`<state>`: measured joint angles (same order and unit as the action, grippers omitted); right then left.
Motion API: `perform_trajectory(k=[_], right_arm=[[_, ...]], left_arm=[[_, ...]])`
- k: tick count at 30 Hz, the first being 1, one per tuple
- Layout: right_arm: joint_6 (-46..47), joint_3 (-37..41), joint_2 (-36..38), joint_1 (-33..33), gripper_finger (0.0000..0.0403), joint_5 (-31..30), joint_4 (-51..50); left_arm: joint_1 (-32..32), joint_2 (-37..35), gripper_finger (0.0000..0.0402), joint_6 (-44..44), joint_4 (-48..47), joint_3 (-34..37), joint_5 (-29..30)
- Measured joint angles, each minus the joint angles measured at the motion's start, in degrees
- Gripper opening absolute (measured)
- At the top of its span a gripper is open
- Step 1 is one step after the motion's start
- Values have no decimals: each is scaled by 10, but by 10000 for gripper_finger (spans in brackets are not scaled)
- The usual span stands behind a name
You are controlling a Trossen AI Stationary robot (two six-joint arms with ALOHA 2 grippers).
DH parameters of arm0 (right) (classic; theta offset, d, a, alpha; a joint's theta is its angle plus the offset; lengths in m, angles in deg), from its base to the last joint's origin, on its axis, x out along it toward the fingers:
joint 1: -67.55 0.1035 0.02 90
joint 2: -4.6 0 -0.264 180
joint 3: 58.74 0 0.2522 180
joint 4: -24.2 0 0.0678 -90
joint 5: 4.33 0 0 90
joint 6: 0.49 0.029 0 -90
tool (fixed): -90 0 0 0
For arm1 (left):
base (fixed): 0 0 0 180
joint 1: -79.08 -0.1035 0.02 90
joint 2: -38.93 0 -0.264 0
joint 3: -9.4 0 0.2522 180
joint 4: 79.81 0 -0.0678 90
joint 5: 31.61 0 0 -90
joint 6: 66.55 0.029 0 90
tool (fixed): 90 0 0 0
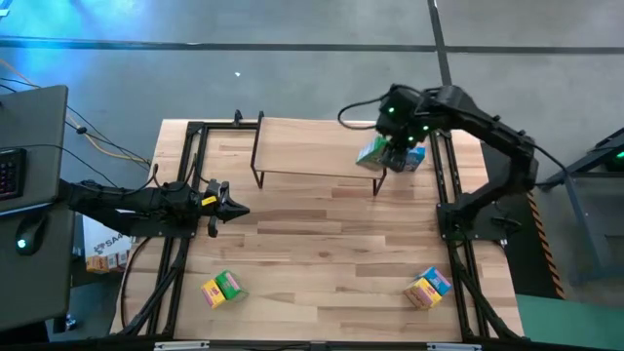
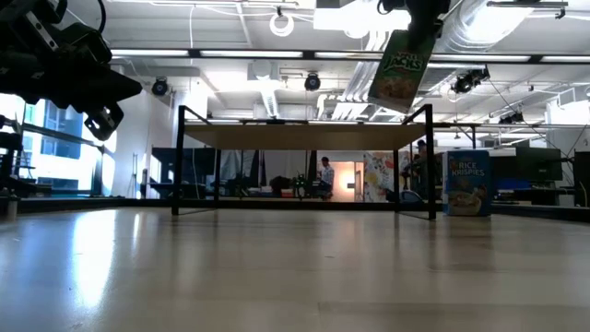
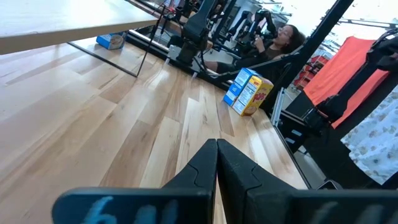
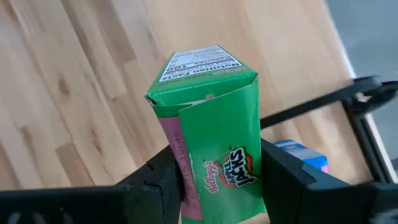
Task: Stack cereal on shelf
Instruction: Put the top green cereal box on the shelf
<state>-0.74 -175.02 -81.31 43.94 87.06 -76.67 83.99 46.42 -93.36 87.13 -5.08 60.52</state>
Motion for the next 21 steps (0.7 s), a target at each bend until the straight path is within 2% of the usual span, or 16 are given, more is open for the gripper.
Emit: perform_trajectory(k=[7, 21], right_arm=[[-17, 0, -26, 8, 152, -41, -18], [-49, 0, -30, 8, 152, -35, -22]], left_arm=[[0, 0, 3, 0, 0, 0, 0], [0, 0, 3, 0, 0, 0, 0]])
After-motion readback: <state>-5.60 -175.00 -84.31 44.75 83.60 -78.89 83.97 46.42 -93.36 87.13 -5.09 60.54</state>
